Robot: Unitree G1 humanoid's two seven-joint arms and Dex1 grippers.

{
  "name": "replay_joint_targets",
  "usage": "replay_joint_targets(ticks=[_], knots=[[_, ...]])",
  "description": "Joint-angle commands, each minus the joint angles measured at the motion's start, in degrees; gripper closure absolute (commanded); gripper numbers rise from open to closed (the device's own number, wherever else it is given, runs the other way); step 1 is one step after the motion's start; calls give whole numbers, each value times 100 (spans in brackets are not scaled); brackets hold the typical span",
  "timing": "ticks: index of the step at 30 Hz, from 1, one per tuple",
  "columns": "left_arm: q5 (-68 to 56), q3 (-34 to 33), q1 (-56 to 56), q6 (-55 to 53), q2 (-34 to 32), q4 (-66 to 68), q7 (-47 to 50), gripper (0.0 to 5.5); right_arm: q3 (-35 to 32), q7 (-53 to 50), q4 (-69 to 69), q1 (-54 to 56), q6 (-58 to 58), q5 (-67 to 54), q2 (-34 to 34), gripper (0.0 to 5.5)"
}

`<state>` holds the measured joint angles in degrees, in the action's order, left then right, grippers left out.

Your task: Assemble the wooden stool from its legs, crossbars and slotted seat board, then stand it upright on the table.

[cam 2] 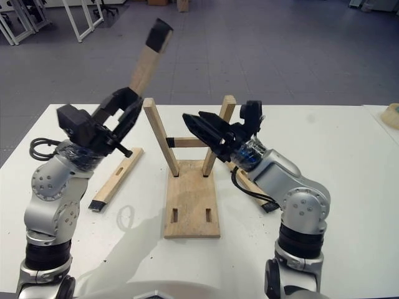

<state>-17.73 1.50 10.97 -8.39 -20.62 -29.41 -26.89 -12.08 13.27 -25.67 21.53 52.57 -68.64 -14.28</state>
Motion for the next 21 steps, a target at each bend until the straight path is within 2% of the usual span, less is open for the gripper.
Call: replay_joint_targets(ticks=[1, 6, 17, 21], knots=[[289, 354, -149, -36, -200, -92, -220, 420, -25, -376, 173, 495, -94, -529, 183, 177], [593, 663, -201, 7, -263, -31, -323, 420, 39, -741, 382, 889, -249, -1176, 393, 177], [694, 639, -104, 112, -174, -50, -257, 420, 367, -641, 527, 879, -304, -679, 47, 366], [701, 620, -104, 152, -162, -56, -270, 420, 409, -519, 513, 858, -359, -566, 6, 455]])
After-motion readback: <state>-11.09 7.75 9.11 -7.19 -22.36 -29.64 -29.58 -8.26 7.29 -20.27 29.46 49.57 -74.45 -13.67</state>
